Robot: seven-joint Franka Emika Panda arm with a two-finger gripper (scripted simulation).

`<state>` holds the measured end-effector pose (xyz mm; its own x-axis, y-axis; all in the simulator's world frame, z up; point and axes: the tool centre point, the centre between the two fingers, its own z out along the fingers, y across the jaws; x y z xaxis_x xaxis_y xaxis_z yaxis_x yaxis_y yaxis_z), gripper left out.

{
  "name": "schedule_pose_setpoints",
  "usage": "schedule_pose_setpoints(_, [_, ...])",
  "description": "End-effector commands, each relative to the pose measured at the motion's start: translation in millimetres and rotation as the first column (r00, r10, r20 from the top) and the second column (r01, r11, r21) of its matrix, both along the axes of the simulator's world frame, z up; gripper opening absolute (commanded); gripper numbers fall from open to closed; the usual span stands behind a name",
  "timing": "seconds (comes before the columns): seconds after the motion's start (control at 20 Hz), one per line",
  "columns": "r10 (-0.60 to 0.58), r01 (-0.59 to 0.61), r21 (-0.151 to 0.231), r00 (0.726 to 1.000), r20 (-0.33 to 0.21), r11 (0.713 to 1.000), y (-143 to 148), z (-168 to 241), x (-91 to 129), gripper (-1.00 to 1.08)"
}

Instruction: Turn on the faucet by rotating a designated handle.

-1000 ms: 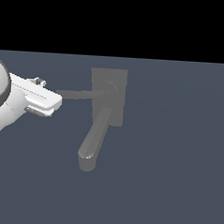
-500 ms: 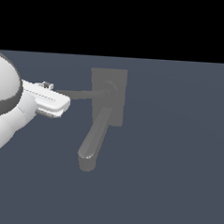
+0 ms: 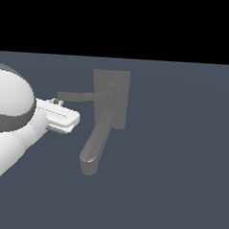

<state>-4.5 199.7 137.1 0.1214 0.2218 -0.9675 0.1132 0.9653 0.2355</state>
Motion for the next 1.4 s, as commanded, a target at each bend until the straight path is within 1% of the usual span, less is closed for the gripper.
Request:
schedule_pose_setpoints(0.0, [-0.005,0.005,-0.011,1.0,-0.017,1.0,-5,-6,-2,-1.0])
schedule_pose_setpoints(0.2, [-0.021,0.02,-0.037,0.999,-0.037,0.999,-16,-7,-4,-1.0])
schedule_pose_setpoints(0.6, [-0.043,0.04,-0.067,0.998,-0.049,0.997,-38,-5,2,-1.0])
schedule_pose_setpoints(0.85, [-0.059,0.052,-0.109,0.996,-0.063,0.993,-53,-3,0,-1.0])
schedule_pose_setpoints(1.35, [-0.035,0.013,-0.187,0.993,-0.112,0.982,-43,-13,-5,-1.0])
